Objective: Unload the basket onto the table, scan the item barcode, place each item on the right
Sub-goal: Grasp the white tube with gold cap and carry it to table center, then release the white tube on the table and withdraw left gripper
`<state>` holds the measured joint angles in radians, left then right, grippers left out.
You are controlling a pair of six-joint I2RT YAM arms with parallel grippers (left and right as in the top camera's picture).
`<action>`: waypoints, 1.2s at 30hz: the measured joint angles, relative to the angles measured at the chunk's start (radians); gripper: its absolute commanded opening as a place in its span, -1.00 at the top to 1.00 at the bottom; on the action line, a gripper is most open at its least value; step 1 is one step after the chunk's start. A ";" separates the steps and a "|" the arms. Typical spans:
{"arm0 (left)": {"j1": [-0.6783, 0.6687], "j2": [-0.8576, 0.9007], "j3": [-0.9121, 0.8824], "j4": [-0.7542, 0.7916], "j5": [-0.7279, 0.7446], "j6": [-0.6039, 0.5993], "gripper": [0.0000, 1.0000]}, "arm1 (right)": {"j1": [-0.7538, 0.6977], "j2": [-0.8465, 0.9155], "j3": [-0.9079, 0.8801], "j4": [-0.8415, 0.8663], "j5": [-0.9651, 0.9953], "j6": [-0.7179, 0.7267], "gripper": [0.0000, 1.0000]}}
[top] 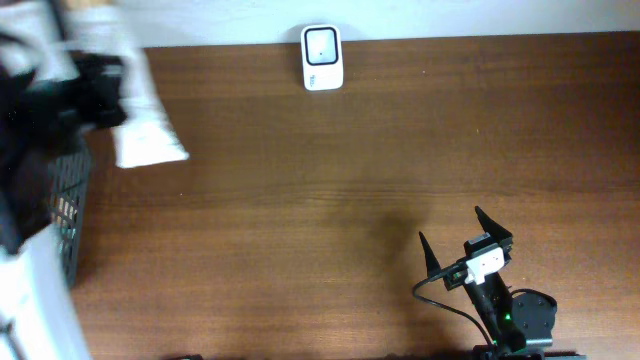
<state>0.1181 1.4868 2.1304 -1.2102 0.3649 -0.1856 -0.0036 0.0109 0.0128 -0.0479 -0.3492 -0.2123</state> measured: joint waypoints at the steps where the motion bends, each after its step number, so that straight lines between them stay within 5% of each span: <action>1: -0.048 0.023 -0.032 0.008 0.000 -0.008 1.00 | 0.000 0.000 0.000 0.000 0.000 0.000 -0.96; 10: -0.387 0.323 -0.404 0.312 -0.014 -0.242 1.00 | 0.000 0.000 0.000 0.000 0.000 0.000 -0.96; 16: -0.586 0.466 -0.480 0.552 -0.022 -0.400 1.00 | 0.000 0.000 0.000 0.000 0.000 0.000 -0.96; 26: -0.735 0.663 -0.480 0.581 -0.098 -0.579 0.96 | 0.000 0.000 0.000 0.000 0.000 0.000 -0.96; 27: -0.740 0.666 -0.481 0.585 -0.104 -0.584 0.67 | 0.000 0.000 0.000 0.000 0.000 0.000 -0.96; 29: -0.750 0.666 -0.482 0.607 -0.113 -0.590 -0.54 | 0.000 0.000 0.000 0.000 0.000 0.000 -0.97; 30: -0.753 0.666 -0.482 0.622 -0.112 -0.601 -0.64 | 0.000 0.000 0.000 0.000 0.000 -0.001 -0.96; 36: -0.754 0.666 -0.481 0.632 -0.111 -0.606 -0.54 | 0.000 0.000 0.000 0.000 0.000 0.000 -0.96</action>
<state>-0.6361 2.1529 1.6493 -0.5785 0.2539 -0.7914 -0.0036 0.0109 0.0128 -0.0479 -0.3492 -0.2123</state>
